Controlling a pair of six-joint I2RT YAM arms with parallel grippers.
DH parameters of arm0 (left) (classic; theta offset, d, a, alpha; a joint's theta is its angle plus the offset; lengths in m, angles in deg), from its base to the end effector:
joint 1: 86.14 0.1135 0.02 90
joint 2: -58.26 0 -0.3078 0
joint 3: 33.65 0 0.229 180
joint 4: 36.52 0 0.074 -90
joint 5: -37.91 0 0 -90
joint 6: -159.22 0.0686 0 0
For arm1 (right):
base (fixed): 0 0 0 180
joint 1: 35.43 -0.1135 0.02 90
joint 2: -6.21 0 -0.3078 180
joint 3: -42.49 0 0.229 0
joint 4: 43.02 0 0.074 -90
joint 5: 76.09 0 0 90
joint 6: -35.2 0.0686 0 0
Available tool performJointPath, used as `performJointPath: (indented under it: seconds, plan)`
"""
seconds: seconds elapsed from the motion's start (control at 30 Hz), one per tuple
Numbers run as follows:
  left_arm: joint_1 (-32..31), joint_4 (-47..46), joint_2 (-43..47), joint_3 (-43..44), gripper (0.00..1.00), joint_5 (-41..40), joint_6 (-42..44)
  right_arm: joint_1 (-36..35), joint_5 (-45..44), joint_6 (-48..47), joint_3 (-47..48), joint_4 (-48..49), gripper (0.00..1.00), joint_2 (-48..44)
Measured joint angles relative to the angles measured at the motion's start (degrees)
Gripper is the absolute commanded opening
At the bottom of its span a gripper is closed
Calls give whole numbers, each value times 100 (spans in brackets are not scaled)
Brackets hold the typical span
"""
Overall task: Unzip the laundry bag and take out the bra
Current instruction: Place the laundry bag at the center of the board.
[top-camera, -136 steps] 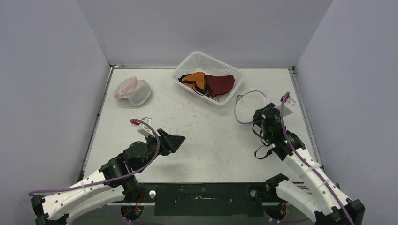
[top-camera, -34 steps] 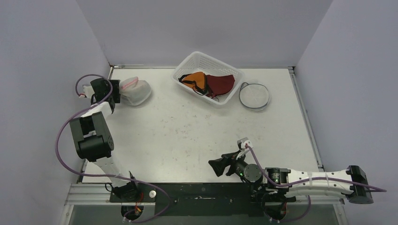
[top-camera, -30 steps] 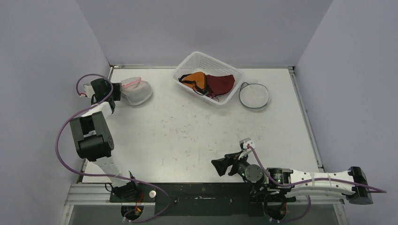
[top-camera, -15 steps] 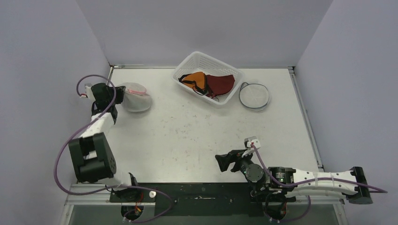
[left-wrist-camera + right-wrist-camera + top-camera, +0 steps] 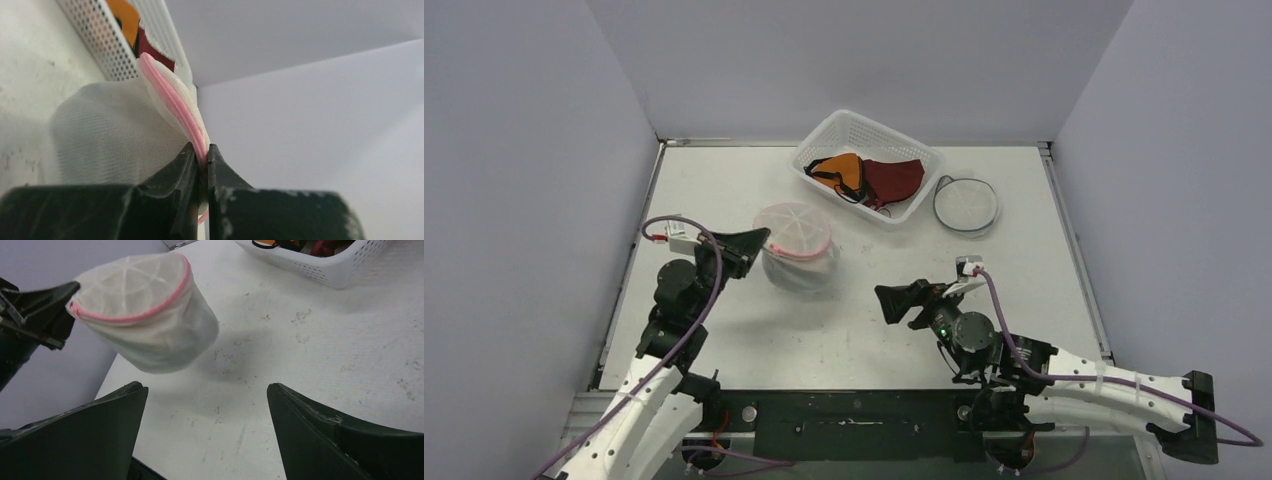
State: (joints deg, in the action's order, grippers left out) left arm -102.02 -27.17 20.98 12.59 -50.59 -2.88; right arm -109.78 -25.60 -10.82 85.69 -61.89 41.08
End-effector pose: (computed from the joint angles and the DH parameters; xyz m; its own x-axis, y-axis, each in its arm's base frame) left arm 0.1379 -0.0411 0.3346 -0.2863 -0.9076 -0.3072 0.0856 0.2951 -0.9516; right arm 0.0741 0.1027 0.2994 -0.4342 0.4360 -0.7883 -0.3789 0.7055 0.5989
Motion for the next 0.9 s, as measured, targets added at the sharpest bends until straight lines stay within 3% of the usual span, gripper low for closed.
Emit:
performJointPath:
  seconds: [0.17, 0.33, 0.43, 0.6, 0.77, 0.9]
  plan:
    - [-640, -251, 195, -837, 0, 140, -199, 981, 968, 243, -138, 708, 96, 584]
    - [-1283, -1108, 511, -2378, 0, -24, -446, 1067, 1292, 597, -872, 1283, 98, 553]
    - [-1401, -1102, 793, -2911, 0, -74, -551, 1058, 1405, 828, -1325, 1512, 99, 540]
    - [-1438, -931, 1563, -2973, 1, -94, -487, 695, 1344, 1241, -2179, 2264, 97, 721]
    - [-1615, -577, 1663, -2973, 1, -59, -297, -221, 863, 1587, -2345, 3276, 97, 2085]
    - [-1742, -730, 1462, -3016, 0, -15, -280, -372, 619, 1947, -2343, 4207, 95, 3119]
